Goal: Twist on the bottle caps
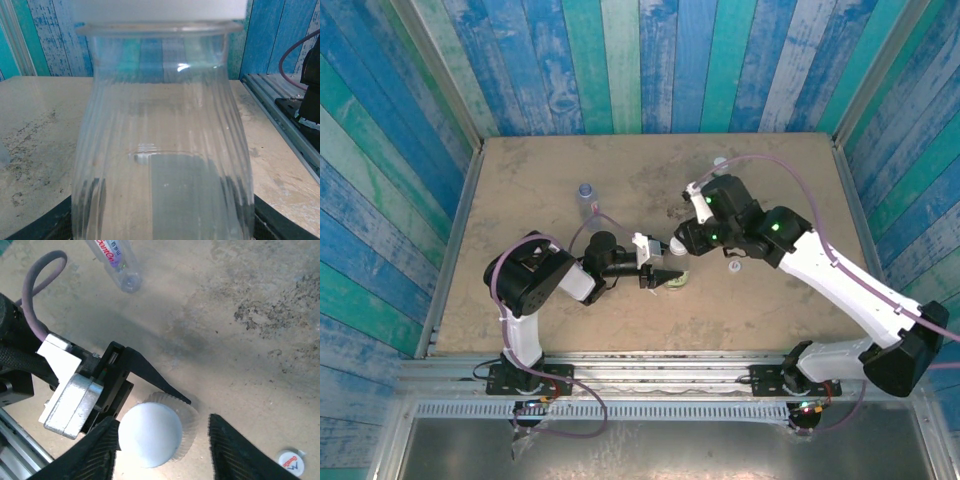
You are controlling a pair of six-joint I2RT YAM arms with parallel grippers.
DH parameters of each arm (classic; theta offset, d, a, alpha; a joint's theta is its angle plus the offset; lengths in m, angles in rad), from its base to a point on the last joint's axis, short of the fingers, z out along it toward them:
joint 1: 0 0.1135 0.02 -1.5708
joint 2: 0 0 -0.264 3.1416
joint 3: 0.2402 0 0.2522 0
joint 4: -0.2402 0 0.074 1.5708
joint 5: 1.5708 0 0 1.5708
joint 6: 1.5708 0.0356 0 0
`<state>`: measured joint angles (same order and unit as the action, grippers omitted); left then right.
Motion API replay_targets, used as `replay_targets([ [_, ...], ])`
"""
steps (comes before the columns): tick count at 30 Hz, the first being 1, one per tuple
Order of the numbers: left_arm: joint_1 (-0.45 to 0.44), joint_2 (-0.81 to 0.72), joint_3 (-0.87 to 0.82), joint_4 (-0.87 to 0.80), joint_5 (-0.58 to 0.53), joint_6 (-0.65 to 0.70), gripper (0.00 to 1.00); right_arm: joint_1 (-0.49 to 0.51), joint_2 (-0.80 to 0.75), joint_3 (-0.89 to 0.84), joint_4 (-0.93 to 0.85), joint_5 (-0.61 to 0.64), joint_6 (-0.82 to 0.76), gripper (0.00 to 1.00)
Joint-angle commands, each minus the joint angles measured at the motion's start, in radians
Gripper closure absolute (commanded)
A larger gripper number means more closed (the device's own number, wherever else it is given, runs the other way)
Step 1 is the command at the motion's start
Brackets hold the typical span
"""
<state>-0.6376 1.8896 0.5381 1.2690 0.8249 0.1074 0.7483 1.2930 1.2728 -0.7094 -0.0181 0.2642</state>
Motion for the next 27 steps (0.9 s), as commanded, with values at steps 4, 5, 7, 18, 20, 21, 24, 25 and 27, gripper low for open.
replay_targets([
  [4,0.0,0.028,-0.006,-0.088,-0.016,0.011,0.37,-0.061,0.008,-0.042,0.03,-0.146,0.014,0.6],
  [5,0.0,0.028,-0.005,-0.088,-0.017,0.012,0.38,-0.065,0.013,-0.044,0.032,-0.165,0.008,0.61],
  [7,0.0,0.027,-0.004,-0.092,-0.016,0.013,0.37,-0.07,0.033,-0.046,0.028,-0.199,-0.007,0.61],
  [18,0.0,0.027,0.0,-0.099,-0.017,0.011,0.37,-0.104,0.042,-0.091,0.029,-0.236,-0.02,0.75],
  [20,0.001,0.027,0.0,-0.095,-0.017,0.004,0.38,-0.105,0.034,-0.104,0.028,-0.237,-0.016,0.75],
  [21,0.001,0.027,0.0,-0.093,-0.018,0.001,0.38,-0.107,0.029,-0.11,0.028,-0.24,-0.015,0.76],
  [24,0.001,0.03,0.003,-0.086,-0.026,-0.016,0.38,-0.111,0.012,-0.129,0.028,-0.27,-0.003,0.79],
  [25,0.001,0.032,0.005,-0.088,-0.028,-0.021,0.39,-0.112,0.008,-0.132,0.028,-0.284,-0.003,0.8],
  [27,0.001,0.036,0.011,-0.094,-0.03,-0.027,0.39,-0.112,-0.003,-0.139,0.028,-0.313,0.001,0.8],
])
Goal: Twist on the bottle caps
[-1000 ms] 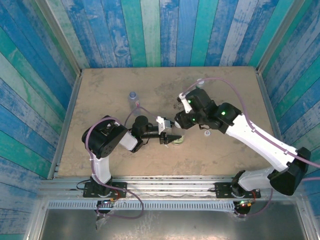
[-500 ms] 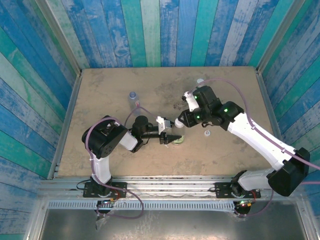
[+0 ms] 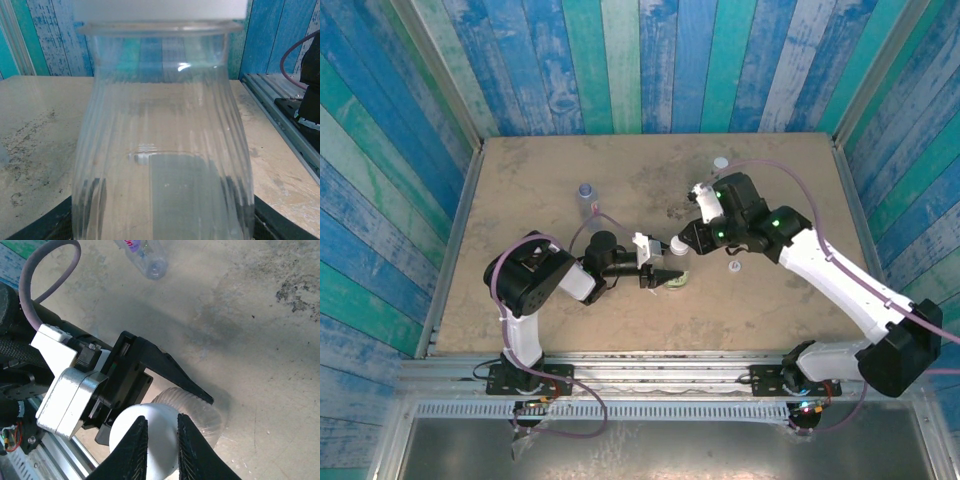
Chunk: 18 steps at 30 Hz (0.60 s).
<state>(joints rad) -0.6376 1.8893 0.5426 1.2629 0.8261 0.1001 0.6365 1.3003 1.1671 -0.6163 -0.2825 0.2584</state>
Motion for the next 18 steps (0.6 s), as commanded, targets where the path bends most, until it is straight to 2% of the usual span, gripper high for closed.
replay_targets([
  [1,0.002,0.038,0.008,-0.089,-0.03,-0.019,0.4,0.0,-0.018,-0.039,-0.065,-0.053,0.012,0.81],
  [9,0.004,0.045,0.008,-0.078,-0.022,-0.029,0.41,0.001,-0.086,-0.084,-0.046,-0.109,0.042,0.81],
  [12,0.005,0.041,0.008,-0.082,-0.018,-0.022,0.4,-0.001,-0.106,-0.07,-0.043,-0.068,0.039,0.79],
  [14,0.004,0.041,0.008,-0.086,-0.016,-0.02,0.4,-0.003,-0.114,-0.062,-0.031,-0.028,0.041,0.72],
  [15,0.004,0.041,0.008,-0.088,-0.014,-0.016,0.4,-0.006,-0.113,-0.06,-0.017,-0.011,0.043,0.63],
  [16,0.004,0.042,0.008,-0.09,-0.012,-0.015,0.4,-0.009,-0.111,-0.06,0.0,-0.003,0.046,0.59],
  [18,0.004,0.041,0.009,-0.094,-0.01,-0.012,0.4,-0.018,-0.093,-0.063,0.042,-0.013,0.051,0.58],
])
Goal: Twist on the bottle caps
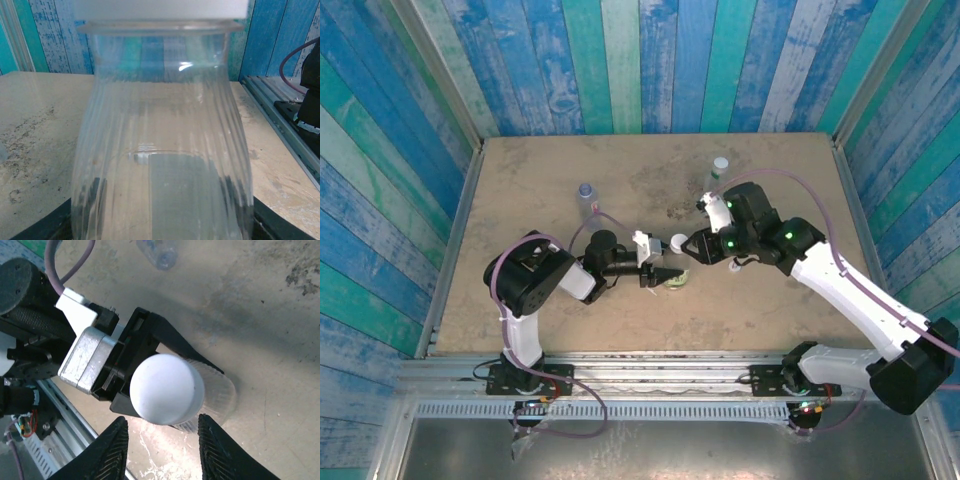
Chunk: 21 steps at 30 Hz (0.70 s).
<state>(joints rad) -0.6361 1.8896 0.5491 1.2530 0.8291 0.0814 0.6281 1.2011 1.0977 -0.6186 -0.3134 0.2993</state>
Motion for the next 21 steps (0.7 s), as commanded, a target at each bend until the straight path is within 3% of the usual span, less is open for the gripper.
replay_targets([
  [1,0.002,0.04,0.002,-0.087,-0.013,0.009,0.4,-0.013,0.021,0.01,0.056,0.015,0.011,0.58],
  [8,0.003,0.041,0.004,-0.092,-0.017,-0.003,0.41,-0.056,0.124,0.076,0.037,-0.063,-0.036,0.71],
  [15,0.003,0.021,0.015,-0.132,-0.039,0.0,0.44,-0.065,0.041,-0.06,0.047,-0.129,-0.07,0.78],
  [21,0.003,-0.002,0.02,-0.152,-0.045,-0.003,0.43,-0.065,-0.012,-0.139,0.061,-0.28,-0.094,0.78],
])
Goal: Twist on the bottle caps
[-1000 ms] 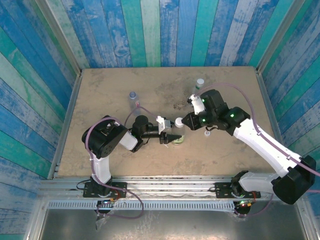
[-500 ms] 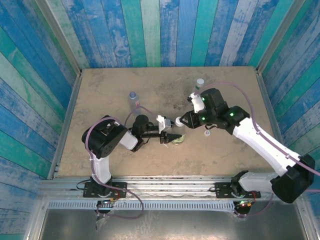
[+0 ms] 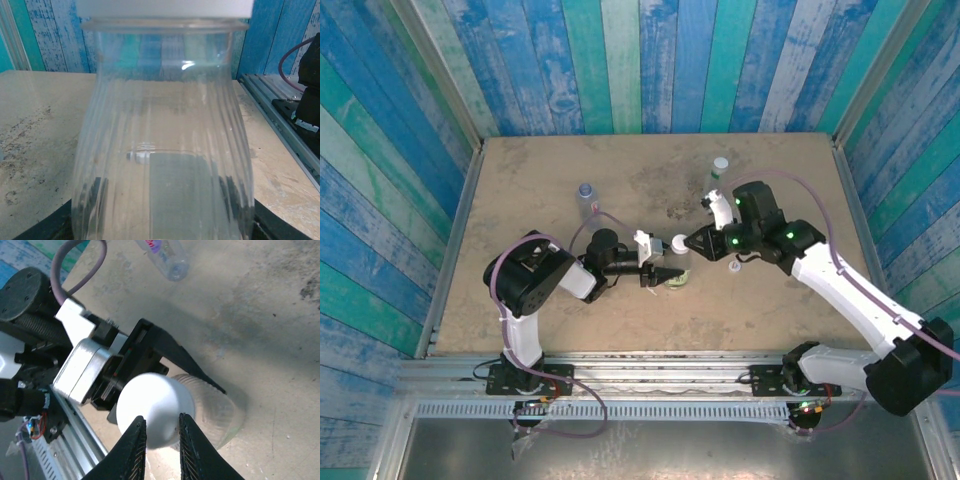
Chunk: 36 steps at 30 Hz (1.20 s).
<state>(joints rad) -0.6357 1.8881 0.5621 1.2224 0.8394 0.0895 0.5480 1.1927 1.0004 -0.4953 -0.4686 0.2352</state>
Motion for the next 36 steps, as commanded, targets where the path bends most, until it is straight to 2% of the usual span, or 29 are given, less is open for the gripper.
replay_targets([
  [1,0.002,-0.006,0.008,-0.123,-0.058,-0.011,0.43,0.016,-0.017,-0.043,-0.059,-0.124,-0.035,0.78],
  [5,0.002,-0.033,0.007,-0.14,-0.057,-0.007,0.43,0.016,-0.086,-0.04,-0.044,-0.052,-0.065,0.75],
  [9,0.001,-0.071,0.005,-0.179,-0.051,-0.012,0.45,0.016,-0.175,-0.06,0.01,0.031,-0.136,0.49],
  [13,-0.002,-0.132,-0.016,-0.189,-0.068,-0.038,0.45,0.016,-0.227,-0.058,0.023,0.041,-0.301,0.29],
  [16,-0.014,-0.193,-0.022,-0.257,-0.115,-0.012,0.45,0.016,-0.227,-0.034,-0.013,0.06,-0.417,0.2],
  [20,-0.04,-0.275,-0.007,-0.449,-0.106,0.119,0.41,0.037,-0.215,-0.016,-0.086,-0.004,-0.652,0.19],
  [25,-0.046,-0.334,-0.022,-0.561,-0.108,0.237,0.42,0.16,-0.184,0.045,-0.262,0.119,-0.856,0.18],
  [27,-0.047,-0.344,-0.027,-0.557,-0.128,0.244,0.42,0.196,-0.131,0.097,-0.391,0.155,-0.967,0.16],
  [30,-0.055,-0.372,-0.027,-0.589,-0.142,0.266,0.43,0.199,-0.056,0.184,-0.482,0.176,-1.012,0.2],
  [36,-0.061,-0.43,-0.014,-0.684,-0.1,0.327,0.43,0.197,0.011,0.257,-0.49,0.192,-1.067,0.31],
])
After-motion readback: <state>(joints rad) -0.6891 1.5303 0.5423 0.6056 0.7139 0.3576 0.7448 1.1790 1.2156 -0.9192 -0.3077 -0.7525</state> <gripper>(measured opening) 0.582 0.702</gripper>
